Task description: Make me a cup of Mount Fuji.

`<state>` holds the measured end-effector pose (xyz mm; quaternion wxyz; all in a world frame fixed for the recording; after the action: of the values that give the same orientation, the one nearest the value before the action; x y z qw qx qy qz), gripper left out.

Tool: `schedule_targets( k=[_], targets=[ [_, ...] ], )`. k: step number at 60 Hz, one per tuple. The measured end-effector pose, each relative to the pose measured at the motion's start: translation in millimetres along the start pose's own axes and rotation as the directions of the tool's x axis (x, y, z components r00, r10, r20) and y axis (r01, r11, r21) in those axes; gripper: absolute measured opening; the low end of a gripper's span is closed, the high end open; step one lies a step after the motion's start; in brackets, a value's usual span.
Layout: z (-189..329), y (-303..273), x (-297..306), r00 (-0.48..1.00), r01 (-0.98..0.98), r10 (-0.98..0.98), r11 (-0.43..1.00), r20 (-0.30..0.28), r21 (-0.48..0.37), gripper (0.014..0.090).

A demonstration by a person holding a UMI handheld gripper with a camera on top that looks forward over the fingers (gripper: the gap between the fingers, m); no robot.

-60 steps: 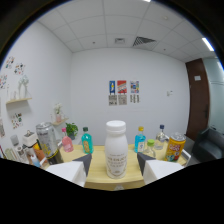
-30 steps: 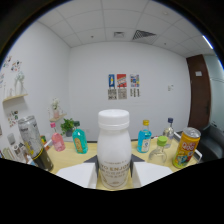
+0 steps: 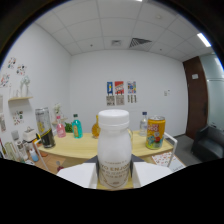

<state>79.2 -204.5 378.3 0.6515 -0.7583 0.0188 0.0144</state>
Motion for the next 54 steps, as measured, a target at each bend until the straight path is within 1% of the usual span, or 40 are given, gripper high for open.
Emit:
schedule_targets(
  k=[3,7,10,13,19,26,30,34,40,48,54],
  targets=[
    [-3,30,13,1.0,0.002,-0.002,1.0,-0.014,-0.019,0.0476],
    [-7,77,28,0.999,-0.001,-0.002,0.996,-0.038,-0.084,0.0477],
    [-7,110,34,0.999,-0.024,0.02,0.994,-0.037,-0.107,0.0477],
    [-5,145,42,0.998,-0.036,0.03,0.988,-0.046,-0.149,0.0475],
    [2,201,53,0.998,-0.02,0.009,0.98,-0.055,-0.199,0.0476],
    [12,246,68,0.997,0.001,-0.022,0.966,-0.077,-0.257,0.0475],
    [18,263,77,0.989,0.091,-0.12,0.953,-0.083,-0.29,0.0476],
    [23,271,82,0.963,0.235,-0.263,0.921,-0.054,-0.31,0.0476],
    [28,273,83,0.879,0.456,-0.478,0.834,0.006,-0.31,0.0475],
    [31,268,75,0.682,0.717,-0.726,0.64,0.089,-0.275,0.0478],
    [36,264,71,0.497,0.855,-0.858,0.459,0.13,-0.241,0.0477]
  ],
)
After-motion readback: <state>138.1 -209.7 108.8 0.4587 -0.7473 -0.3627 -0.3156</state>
